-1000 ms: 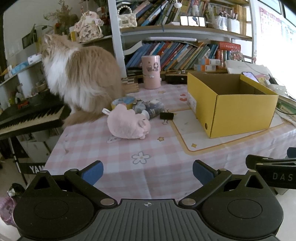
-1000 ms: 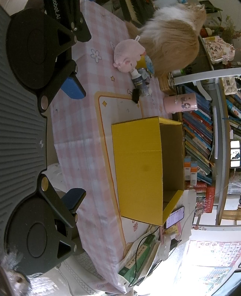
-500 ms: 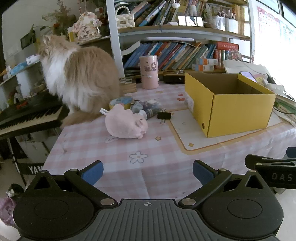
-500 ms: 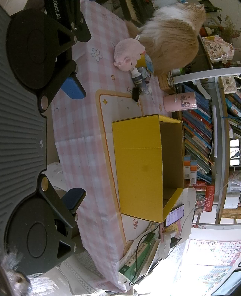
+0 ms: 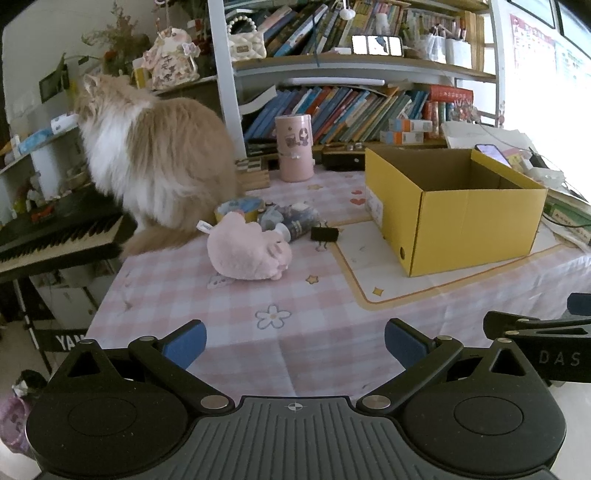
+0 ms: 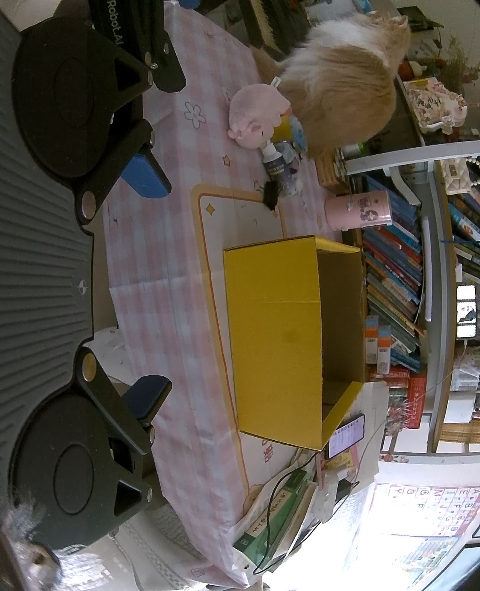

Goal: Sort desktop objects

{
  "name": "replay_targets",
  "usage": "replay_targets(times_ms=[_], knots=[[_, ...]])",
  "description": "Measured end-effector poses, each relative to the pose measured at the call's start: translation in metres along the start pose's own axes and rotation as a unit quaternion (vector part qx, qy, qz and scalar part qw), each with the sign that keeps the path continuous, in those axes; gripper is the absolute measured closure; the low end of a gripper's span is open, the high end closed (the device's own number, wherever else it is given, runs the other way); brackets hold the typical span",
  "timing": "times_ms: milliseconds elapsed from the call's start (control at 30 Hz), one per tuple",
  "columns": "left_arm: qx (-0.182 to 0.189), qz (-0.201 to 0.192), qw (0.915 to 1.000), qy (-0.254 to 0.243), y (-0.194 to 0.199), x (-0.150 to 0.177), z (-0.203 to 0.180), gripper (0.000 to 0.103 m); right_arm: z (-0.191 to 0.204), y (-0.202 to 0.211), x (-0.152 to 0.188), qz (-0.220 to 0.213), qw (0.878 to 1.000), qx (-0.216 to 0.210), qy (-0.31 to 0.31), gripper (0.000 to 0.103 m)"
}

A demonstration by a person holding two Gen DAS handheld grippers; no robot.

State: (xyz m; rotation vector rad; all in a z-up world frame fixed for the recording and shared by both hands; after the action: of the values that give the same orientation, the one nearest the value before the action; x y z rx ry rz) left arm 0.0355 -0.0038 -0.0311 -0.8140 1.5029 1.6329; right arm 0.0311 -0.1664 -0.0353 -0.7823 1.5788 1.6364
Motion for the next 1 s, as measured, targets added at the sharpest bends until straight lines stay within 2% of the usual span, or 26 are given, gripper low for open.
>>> replay_targets(times_ms=[633,833,1000], knots=[[0.011,-0.013,0.9999,0.005,0.003,-0.006,0.003,0.0,0.007,-0.001,-0.003,-0.005,1.0,-0.002,0.002,0.0],[0.006,-0.012,0.9999,0.009,0.001,-0.006,0.007,0.0,0.008,0.001,-0.005,-0.013,1.0,-0.002,0.006,0.0],[-0.011,-0.012,0.9998,0.011,0.0,-0.005,0.012,0.0,0.014,0.002,-0.005,-0.018,1.0,-0.013,0.011,0.0]])
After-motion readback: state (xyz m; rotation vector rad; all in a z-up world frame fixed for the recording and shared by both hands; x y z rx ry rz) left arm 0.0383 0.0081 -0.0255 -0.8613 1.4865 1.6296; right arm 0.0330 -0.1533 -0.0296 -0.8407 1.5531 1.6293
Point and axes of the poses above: each gripper's, at about its wrist camera, not at the fingertips, and y roughly against the way its jaws point, z to its left, x to its underside, the point moved 6 cm from there along -y, roughly the way its jaws point, and after that the axes turned 5 degrees about -z, right-handed, at the moved point
